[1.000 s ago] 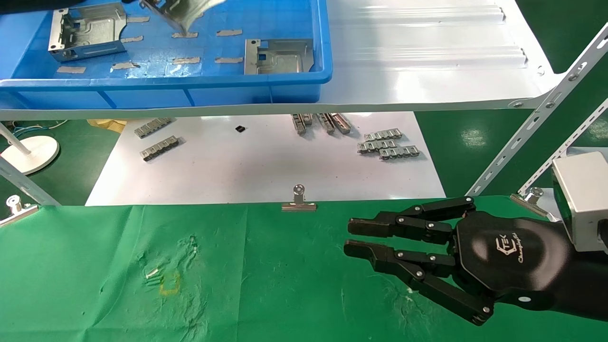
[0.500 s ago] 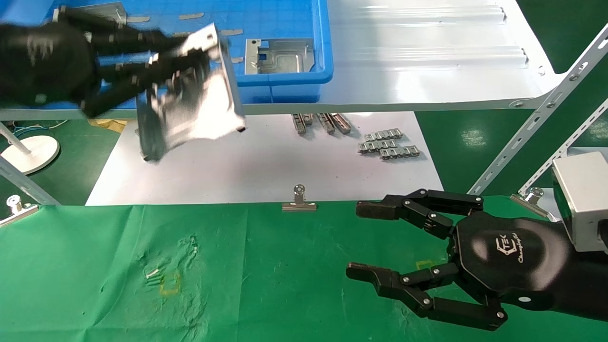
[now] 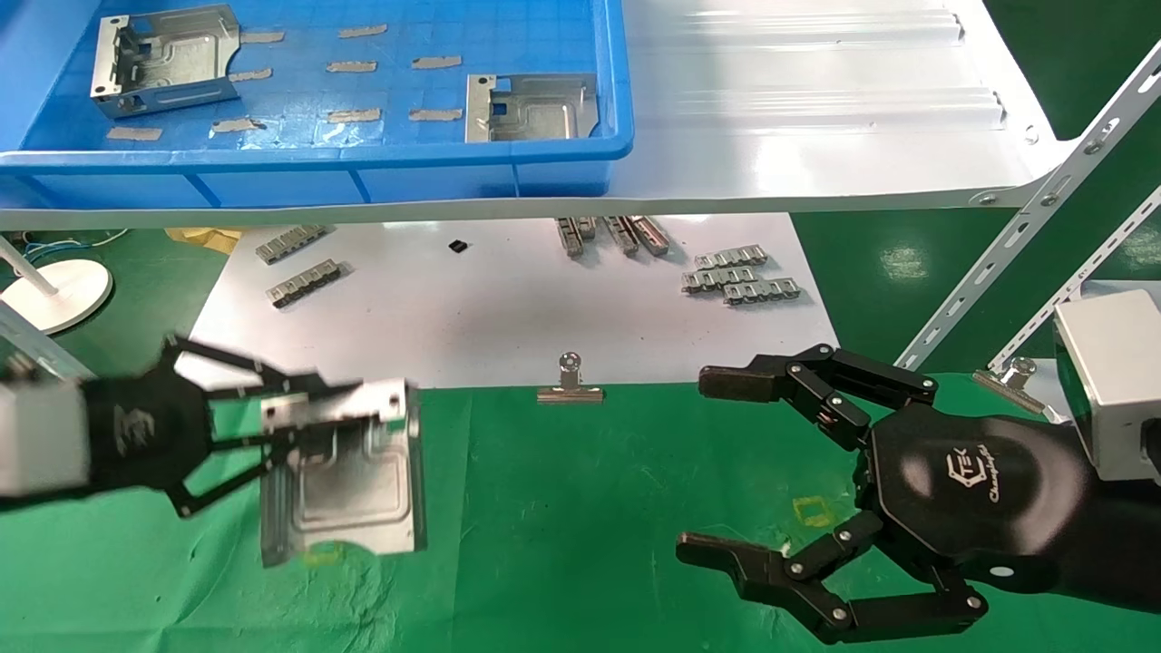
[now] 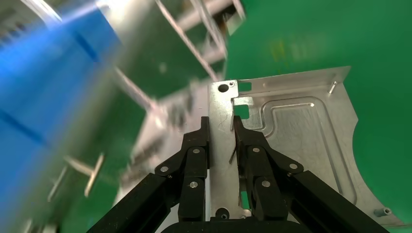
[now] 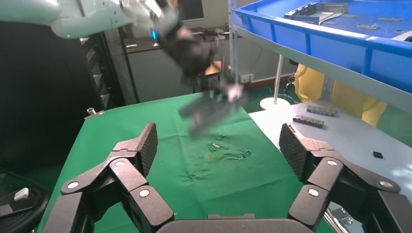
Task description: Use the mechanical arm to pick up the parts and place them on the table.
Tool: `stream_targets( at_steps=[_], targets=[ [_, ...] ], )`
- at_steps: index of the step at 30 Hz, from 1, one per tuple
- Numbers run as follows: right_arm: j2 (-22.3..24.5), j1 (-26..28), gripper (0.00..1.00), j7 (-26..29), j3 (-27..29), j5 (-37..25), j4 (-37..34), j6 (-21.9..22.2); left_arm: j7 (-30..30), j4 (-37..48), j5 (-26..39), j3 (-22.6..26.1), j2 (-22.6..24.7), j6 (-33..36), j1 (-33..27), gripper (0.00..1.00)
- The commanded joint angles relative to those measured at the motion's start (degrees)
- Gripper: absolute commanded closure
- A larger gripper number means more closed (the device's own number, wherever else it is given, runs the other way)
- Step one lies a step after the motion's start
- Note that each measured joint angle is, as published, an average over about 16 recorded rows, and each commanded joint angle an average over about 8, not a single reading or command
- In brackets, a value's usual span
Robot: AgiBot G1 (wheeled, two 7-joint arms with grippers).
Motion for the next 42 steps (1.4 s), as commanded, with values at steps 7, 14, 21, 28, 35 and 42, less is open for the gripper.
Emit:
stream_targets(
  at_steps=[7,14,21,28,35,42],
  targets=[
    [0.0,0.0,0.00,0.0,0.0,0.0,0.0,0.0,8.9,8.5,6.5,3.3,4.0,-4.1,2.6,1.00],
    [0.0,0.0,0.00,0.0,0.0,0.0,0.0,0.0,14.9,18.1,10.2,5.1,7.4,-3.5,-0.4,0.82],
    [0.0,0.0,0.00,0.0,0.0,0.0,0.0,0.0,20.1,24.6,12.9,6.5,8.5,-1.4,-3.7,0.00],
    [0.0,0.0,0.00,0.0,0.0,0.0,0.0,0.0,23.1,29.1,14.3,7.4,9.2,1.7,-6.2,0.00],
    [0.0,0.0,0.00,0.0,0.0,0.0,0.0,0.0,24.0,33.1,13.6,7.0,10.3,2.5,-7.4,0.00],
    [0.0,0.0,0.00,0.0,0.0,0.0,0.0,0.0,17.7,36.3,11.9,6.2,10.4,3.7,-8.8,0.00]
  ],
)
